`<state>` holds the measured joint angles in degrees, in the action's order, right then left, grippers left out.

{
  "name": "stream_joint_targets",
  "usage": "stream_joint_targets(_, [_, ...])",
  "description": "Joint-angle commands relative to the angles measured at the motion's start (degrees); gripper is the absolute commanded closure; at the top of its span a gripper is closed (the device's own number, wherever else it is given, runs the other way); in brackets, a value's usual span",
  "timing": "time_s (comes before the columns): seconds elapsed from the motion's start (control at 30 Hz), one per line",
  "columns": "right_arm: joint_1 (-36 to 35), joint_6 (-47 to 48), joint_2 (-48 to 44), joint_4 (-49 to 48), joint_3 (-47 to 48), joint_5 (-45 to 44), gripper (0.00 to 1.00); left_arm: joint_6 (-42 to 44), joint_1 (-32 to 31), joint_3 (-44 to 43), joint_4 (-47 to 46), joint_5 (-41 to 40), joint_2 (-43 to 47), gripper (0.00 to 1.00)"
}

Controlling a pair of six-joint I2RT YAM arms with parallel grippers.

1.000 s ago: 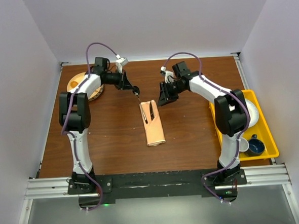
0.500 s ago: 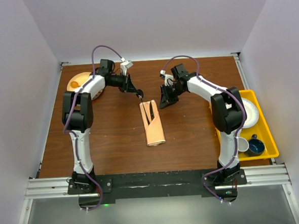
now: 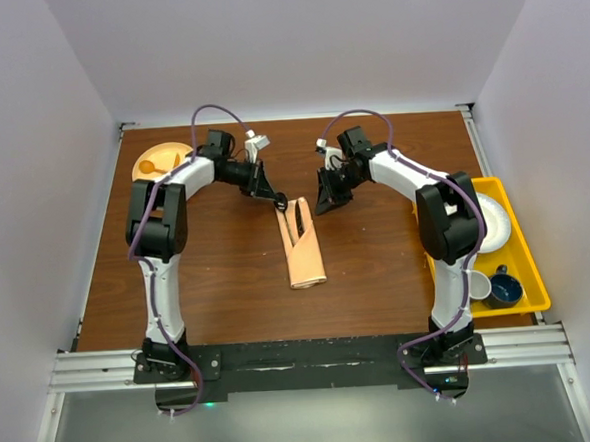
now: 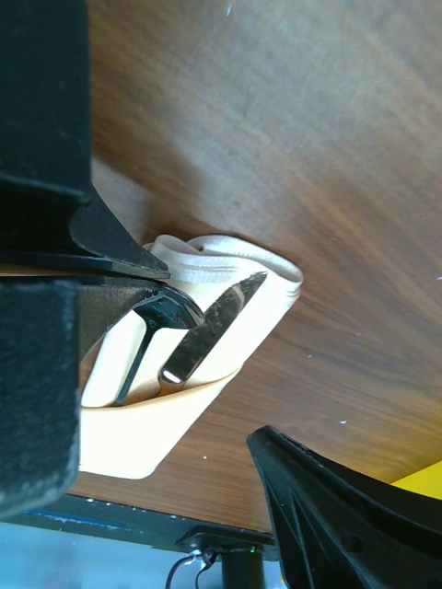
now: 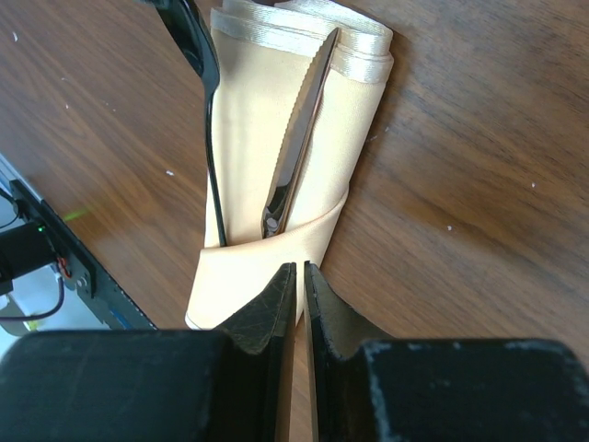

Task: Fold the napkin into a case and place the utensils inside
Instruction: Insert the spoon into the folded napkin.

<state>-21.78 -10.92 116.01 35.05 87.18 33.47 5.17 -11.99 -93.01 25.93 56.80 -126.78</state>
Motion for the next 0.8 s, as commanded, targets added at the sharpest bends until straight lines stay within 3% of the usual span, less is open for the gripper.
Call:
stream_joint_targets(0.0, [-0.1, -0.1, -0.1, -0.2, 1.1, -1.0, 0.88, -0.6, -1.5, 1.5, -0.4, 1.4, 3.3, 1.0])
stream_joint_targets(0.67, [-0.1, -0.7, -1.0, -0.4, 1.2, -0.3, 0.86, -1.5, -3.2, 6.1, -3.0, -2.1, 5.1, 1.0])
stream_joint_targets(0.77, [-0.1, -0.8, -1.3, -0.3, 1.4, -0.3, 0.85, -1.4, -3.2, 5.0, -2.4, -2.7, 4.7, 0.87])
